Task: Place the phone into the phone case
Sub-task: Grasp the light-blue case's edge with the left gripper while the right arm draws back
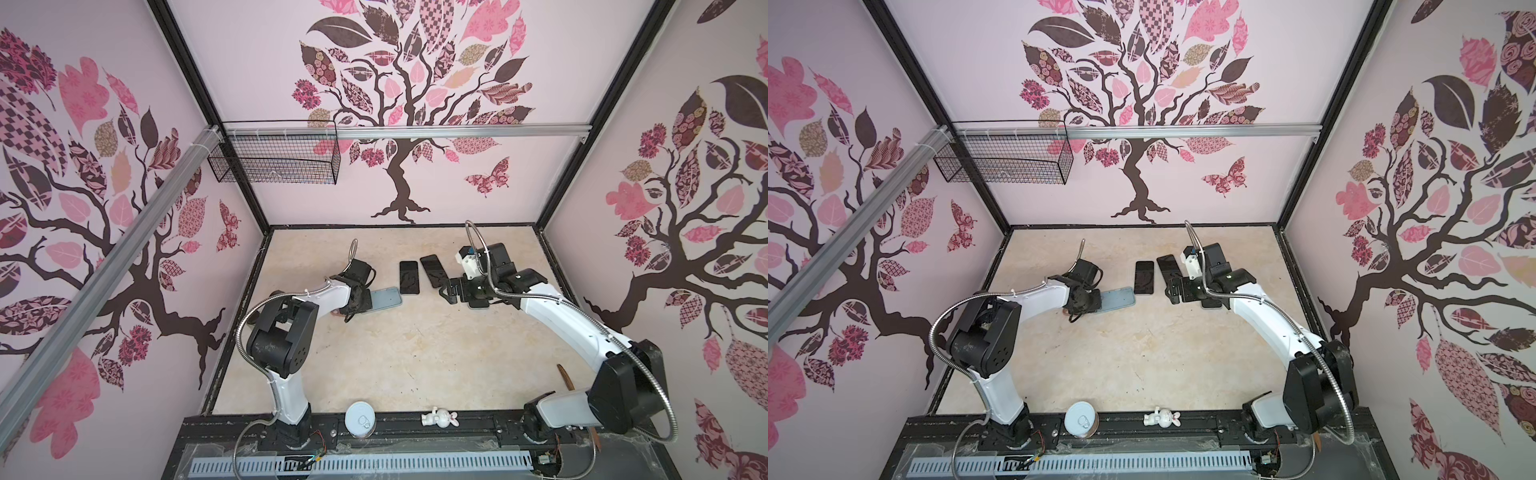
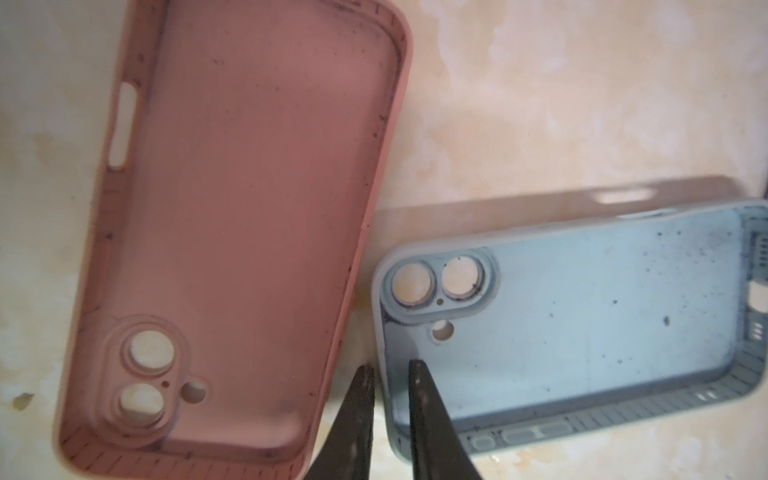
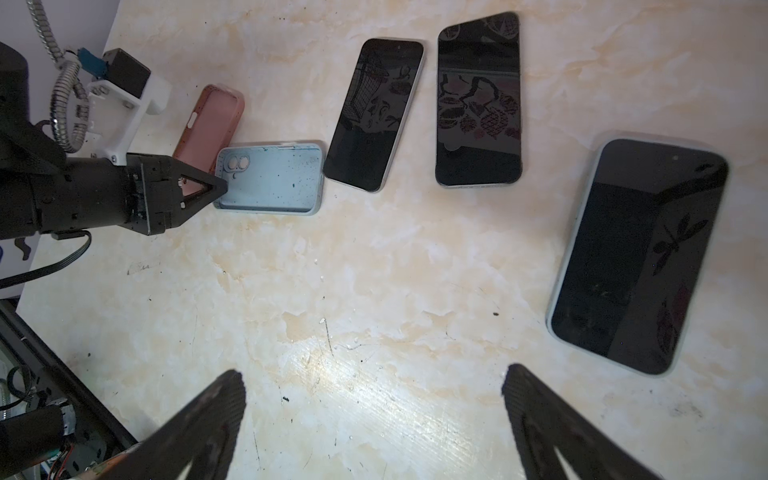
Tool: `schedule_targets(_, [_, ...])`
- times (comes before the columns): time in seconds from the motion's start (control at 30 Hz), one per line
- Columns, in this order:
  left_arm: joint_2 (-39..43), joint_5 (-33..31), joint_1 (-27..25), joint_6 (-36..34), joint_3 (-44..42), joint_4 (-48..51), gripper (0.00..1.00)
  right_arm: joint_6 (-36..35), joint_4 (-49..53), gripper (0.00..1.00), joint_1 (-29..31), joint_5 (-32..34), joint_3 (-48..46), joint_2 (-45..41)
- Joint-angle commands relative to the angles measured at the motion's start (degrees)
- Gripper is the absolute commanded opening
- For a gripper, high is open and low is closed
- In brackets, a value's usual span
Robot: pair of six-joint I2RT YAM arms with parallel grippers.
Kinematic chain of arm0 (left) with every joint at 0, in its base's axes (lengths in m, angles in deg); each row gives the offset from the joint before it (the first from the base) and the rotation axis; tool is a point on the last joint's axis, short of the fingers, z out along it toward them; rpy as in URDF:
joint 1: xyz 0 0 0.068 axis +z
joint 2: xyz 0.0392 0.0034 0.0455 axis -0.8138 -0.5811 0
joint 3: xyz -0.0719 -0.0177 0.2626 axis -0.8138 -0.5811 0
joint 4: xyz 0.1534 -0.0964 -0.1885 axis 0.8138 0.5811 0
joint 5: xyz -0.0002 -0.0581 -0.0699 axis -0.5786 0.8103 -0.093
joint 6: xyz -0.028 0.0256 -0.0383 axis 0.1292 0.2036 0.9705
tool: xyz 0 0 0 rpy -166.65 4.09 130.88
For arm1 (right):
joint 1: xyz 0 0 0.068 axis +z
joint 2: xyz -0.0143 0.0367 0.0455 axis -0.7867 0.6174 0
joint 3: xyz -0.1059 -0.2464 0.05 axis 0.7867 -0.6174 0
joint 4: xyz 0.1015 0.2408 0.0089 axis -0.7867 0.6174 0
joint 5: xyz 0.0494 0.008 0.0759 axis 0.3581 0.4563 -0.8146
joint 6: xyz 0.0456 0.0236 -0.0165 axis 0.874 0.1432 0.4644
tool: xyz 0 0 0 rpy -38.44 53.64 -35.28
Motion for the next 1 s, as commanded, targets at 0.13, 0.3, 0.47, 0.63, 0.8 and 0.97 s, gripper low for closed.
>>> schedule_targets(0.13, [0.7, 0.0, 0.3, -0.2, 0.9, 0.5, 0.06, -1.3, 0.8, 0.99, 0.0, 0.0, -0.4, -1.0])
schedule_targets(0.3, [2.4, 1.3, 0.3, 0.0, 0.2, 0.8, 0.02, -1.4, 0.6, 1.00, 0.0, 0.0, -0.6, -1.1])
schedule_targets(0.47, [4.3, 3.1, 0.2, 0.2, -1.1, 0.8, 0.00, -1.4, 0.5, 1.00, 0.0, 0.1, -0.8, -1.2])
schedule_targets(0.63, [6.7, 2.4, -0.9, 0.3, -2.3, 2.0, 0.00, -1.4, 0.3, 0.99, 0.0, 0.1, -1.0, -1.1])
schedule_targets(0.8, [10.4, 1.1, -3.3, 1.4, -4.9, 3.1, 0.00, -1.8, 0.3, 1.00, 0.0, 1.0, -1.7, -1.1])
schedule_targets(0.97, [14.4, 0.3, -6.7, 3.4, -8.1, 3.8, 0.00, -2.1, 0.5, 1.00, 0.0, 2.0, -1.9, -1.0])
